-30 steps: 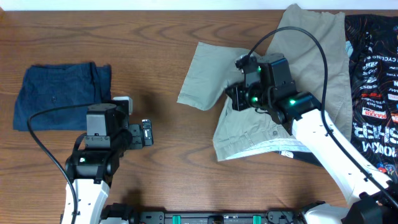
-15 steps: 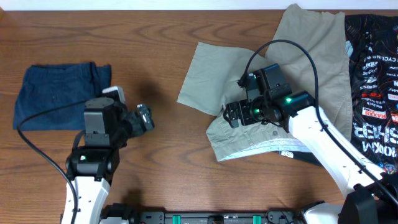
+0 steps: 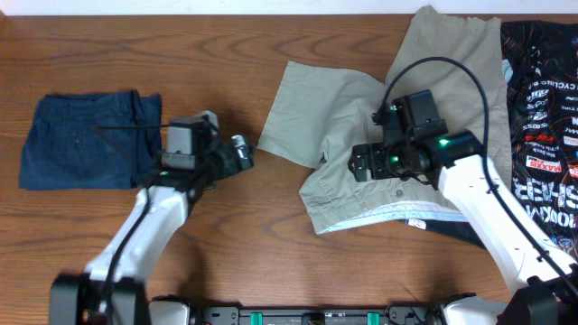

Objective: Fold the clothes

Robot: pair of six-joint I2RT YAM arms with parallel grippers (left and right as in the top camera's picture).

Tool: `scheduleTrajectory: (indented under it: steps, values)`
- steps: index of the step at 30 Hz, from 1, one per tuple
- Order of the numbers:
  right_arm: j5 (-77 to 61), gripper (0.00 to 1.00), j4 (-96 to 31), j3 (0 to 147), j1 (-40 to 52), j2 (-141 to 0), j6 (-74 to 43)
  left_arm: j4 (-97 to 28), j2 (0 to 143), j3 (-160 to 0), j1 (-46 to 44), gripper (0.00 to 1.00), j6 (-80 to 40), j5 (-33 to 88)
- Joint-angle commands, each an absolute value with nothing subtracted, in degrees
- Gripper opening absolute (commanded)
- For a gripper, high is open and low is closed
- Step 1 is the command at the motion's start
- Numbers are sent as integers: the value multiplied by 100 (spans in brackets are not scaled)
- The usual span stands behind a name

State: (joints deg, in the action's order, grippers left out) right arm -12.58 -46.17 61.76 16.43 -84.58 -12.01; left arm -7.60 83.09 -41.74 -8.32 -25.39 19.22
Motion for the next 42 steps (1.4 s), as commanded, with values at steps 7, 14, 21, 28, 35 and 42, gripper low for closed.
scheduleTrajectory:
  steps: [7,14,21,28,35,42]
  values:
    - [-1203,99,-4984,6187,1391,-8361,-1326,683,9876,-4278,-1450,98,-3127,2034]
    - [-1203,99,-5148,6187,1391,-8361,-1326,1793,10656,-4278,-1647,99,-3492,2032]
    - [-1203,99,-5168,6187,1391,-8361,-1326,2053,11006,-4278,-1861,56,-3695,2029]
    - [-1201,99,-5166,6187,1389,-8361,-1326,2224,10978,-4410,-1750,6,-3592,2001]
    - [-1201,99,-5166,6187,1389,-8361,-1326,2106,10759,-5518,-961,6,-3457,1859]
    - [-1203,99,-5162,6187,1389,-8361,-1326,1103,10748,-7730,-14,55,-3452,1688]
